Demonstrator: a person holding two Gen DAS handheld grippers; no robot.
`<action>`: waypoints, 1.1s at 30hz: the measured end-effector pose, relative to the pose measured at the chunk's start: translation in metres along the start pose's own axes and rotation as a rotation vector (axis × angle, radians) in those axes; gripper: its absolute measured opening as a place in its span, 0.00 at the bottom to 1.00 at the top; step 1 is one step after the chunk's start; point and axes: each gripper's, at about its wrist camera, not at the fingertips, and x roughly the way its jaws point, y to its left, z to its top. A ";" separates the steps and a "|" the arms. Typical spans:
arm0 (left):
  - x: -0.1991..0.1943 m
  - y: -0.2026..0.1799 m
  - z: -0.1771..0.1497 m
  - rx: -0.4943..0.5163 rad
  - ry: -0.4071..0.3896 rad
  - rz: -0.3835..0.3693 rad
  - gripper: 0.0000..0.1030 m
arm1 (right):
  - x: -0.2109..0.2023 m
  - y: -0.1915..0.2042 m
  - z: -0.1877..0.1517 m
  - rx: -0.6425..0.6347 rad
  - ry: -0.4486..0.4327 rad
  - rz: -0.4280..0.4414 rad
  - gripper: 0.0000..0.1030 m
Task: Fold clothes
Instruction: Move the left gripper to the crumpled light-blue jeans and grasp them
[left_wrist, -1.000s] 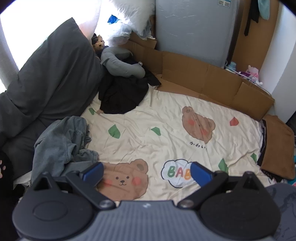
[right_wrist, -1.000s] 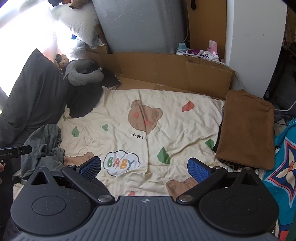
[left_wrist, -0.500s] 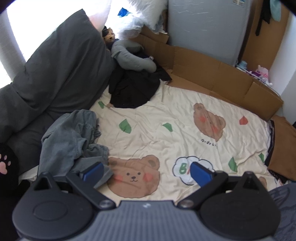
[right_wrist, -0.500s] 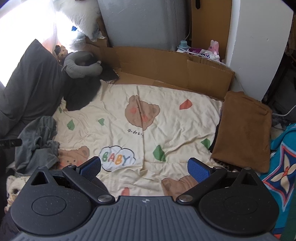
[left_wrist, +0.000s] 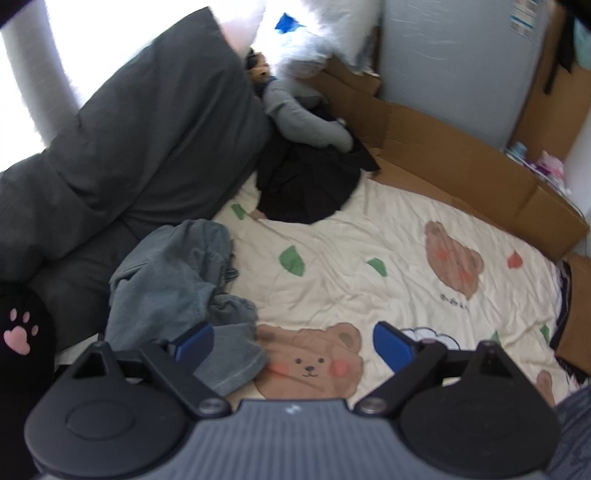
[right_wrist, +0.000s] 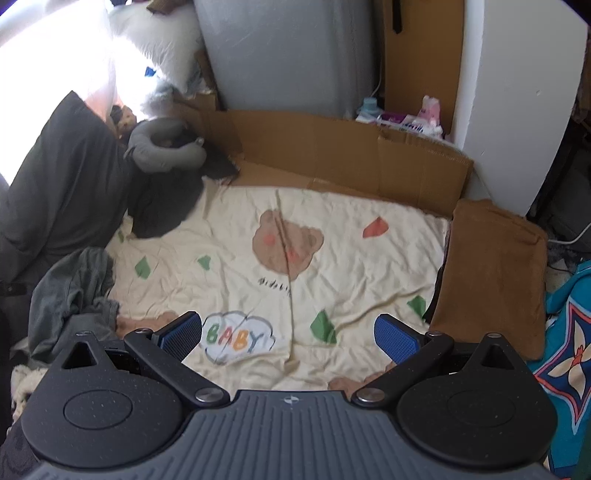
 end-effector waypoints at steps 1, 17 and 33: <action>0.003 0.007 0.001 -0.016 0.004 0.006 0.92 | 0.001 -0.002 0.001 0.009 -0.003 0.002 1.00; 0.037 0.096 0.018 -0.141 0.005 0.065 0.95 | 0.019 0.000 0.006 0.070 -0.047 0.009 1.00; 0.105 0.173 0.017 -0.226 0.034 0.078 0.91 | 0.069 0.020 0.006 0.088 0.008 0.027 1.00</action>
